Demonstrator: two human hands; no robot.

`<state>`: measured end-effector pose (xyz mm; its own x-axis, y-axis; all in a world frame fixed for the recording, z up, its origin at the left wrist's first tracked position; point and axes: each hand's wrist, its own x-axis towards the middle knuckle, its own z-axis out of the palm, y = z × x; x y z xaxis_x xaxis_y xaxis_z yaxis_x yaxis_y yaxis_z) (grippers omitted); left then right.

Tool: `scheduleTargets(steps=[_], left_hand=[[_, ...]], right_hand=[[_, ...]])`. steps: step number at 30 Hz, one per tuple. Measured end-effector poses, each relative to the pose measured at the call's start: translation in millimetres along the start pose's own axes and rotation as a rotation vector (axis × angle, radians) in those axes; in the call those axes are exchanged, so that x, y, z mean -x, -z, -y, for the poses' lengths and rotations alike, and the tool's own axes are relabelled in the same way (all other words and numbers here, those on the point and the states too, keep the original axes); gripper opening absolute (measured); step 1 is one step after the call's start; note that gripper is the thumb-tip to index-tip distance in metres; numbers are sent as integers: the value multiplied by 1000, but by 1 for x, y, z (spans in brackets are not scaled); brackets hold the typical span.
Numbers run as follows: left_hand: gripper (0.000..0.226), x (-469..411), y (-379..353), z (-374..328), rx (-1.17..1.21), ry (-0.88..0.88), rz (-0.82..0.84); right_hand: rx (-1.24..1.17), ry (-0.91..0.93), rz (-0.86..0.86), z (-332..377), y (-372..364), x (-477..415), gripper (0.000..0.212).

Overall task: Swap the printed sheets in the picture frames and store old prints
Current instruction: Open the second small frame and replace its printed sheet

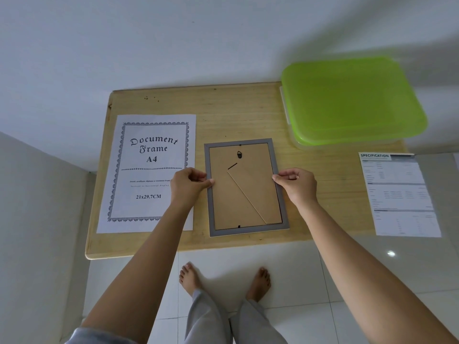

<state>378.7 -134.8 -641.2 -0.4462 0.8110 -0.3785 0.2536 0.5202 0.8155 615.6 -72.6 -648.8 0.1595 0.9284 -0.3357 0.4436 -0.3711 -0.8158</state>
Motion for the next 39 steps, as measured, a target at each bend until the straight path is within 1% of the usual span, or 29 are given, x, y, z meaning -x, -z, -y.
scheduleTargets(steps=[5, 8, 16, 20, 23, 25, 27, 30, 32, 35, 39], left_hand=[[25, -1, -5, -3, -68, -22, -28], [24, 1, -9, -3, -80, -27, -49], [17, 11, -14, 6, -5, -59, -89], [13, 17, -20, 15, -87, -176, -138], [22, 19, -21, 21, -214, -279, -152], [30, 19, -21, 27, -329, -373, -162], [42, 19, -23, 35, -421, -428, -129], [56, 21, -26, 41, -515, -451, -92], [61, 21, -28, 43, -558, -441, -84], [61, 21, -31, 45, -599, -424, -89], [57, 20, -34, 47, -623, -422, -127]], right_hand=[[35, 15, -35, -2, -5, 1, 20], [68, 50, -48, -3, -8, 4, 19], [56, 140, -74, -10, -9, 11, 15], [135, 262, -90, -13, -8, 14, 21], [208, 392, -118, -6, -12, 15, 23], [256, 477, -82, 3, -19, 11, 23], [339, 542, -9, 14, -30, 5, 28], [483, 602, 88, 29, -46, -5, 43], [562, 630, 130, 35, -54, -11, 52], [657, 637, 158, 38, -60, -18, 61], [703, 633, 150, 40, -62, -21, 62]])
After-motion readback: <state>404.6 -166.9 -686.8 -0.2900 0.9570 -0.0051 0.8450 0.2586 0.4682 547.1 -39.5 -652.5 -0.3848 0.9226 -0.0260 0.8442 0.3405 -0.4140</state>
